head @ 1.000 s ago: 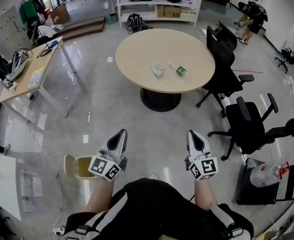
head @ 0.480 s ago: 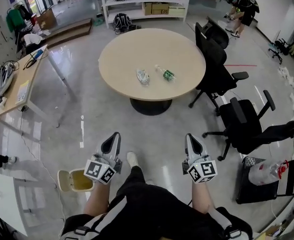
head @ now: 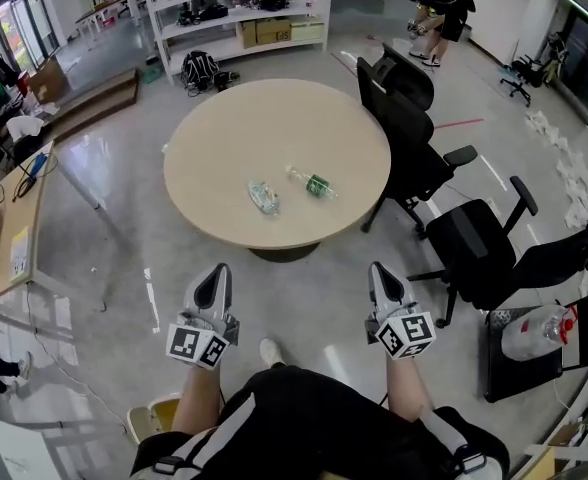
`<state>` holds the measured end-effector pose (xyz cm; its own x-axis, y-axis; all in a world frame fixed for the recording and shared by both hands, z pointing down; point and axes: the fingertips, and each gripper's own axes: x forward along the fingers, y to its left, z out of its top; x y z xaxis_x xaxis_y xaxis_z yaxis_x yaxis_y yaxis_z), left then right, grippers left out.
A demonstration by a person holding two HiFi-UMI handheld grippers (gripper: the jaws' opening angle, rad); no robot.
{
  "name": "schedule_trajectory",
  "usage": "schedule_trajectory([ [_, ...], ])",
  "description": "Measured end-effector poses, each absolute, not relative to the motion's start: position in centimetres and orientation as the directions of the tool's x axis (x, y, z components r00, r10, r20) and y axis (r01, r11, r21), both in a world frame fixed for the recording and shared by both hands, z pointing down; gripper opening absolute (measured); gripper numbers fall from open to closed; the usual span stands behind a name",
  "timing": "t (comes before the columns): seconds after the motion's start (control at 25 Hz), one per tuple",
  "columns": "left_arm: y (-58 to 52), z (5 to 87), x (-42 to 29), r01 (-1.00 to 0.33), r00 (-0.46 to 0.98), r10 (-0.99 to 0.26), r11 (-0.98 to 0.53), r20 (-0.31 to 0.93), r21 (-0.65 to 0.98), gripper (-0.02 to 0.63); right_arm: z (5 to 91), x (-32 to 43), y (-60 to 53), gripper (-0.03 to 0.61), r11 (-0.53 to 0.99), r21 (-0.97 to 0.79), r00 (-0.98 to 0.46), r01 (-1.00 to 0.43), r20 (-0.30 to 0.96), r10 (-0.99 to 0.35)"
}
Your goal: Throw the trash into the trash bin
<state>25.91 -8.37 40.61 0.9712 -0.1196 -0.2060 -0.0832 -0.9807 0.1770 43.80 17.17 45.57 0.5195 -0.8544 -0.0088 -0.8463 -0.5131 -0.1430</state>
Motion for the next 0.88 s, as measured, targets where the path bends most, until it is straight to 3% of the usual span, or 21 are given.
schedule_trajectory([
  [0.48, -21.0, 40.4, 28.6, -0.126, 0.957, -0.171, -0.972, -0.233, 0.198, 0.003, 46.0, 47.9, 0.3, 0.003, -0.409, -0.131, 0.413, -0.903, -0.001, -0.911],
  [0.88, -25.4, 42.0, 30.3, -0.205, 0.950, -0.246, -0.956, -0.193, 0.208, 0.003, 47.0, 50.4, -7.2, 0.003, -0.317, -0.111, 0.311, -0.942, 0.066, -0.948],
])
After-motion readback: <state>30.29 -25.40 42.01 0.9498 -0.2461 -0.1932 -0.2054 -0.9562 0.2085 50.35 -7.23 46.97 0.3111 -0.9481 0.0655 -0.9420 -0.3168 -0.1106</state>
